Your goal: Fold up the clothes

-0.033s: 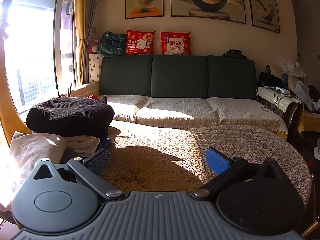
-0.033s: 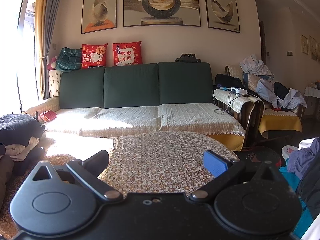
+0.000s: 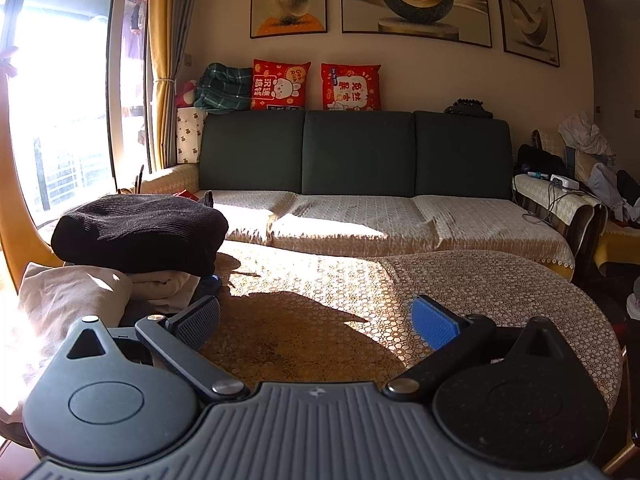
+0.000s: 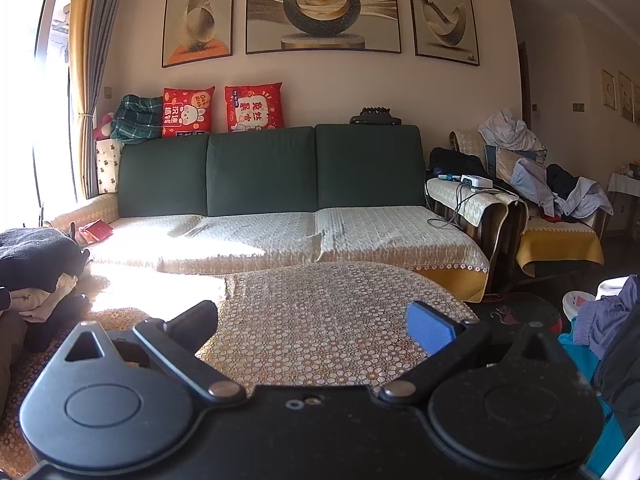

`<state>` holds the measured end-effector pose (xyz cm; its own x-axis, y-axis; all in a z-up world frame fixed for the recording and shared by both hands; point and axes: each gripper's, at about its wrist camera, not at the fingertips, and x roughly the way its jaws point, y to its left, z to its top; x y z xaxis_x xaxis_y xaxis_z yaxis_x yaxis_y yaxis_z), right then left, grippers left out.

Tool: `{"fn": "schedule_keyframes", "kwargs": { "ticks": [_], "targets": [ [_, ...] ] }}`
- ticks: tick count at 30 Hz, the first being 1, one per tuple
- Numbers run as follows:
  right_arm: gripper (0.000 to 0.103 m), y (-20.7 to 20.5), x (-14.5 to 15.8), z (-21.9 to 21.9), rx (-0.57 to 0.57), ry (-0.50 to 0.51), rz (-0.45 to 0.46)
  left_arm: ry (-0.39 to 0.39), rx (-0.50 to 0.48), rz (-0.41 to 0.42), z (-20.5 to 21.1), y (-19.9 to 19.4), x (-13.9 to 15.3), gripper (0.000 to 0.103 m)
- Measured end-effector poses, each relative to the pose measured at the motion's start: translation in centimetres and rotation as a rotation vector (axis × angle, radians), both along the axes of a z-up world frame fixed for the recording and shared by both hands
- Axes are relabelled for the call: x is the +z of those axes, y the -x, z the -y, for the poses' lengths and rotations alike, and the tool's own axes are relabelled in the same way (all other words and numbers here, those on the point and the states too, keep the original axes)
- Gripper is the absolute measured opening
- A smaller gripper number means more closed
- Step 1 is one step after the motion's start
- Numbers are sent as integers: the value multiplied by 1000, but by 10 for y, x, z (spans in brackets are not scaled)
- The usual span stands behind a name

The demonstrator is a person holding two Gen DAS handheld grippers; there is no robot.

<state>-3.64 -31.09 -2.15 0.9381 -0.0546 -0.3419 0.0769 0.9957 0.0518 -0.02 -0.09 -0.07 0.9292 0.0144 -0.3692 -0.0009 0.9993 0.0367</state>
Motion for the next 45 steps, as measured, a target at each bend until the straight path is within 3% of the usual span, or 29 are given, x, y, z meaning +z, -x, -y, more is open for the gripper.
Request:
{"fn": "schedule_keyframes", "kwargs": {
  "ticks": [45],
  "targets": [
    [103,-6,8,4,-19,-20,2,63,-24,-2,-5,-3,0,103]
  ]
}}
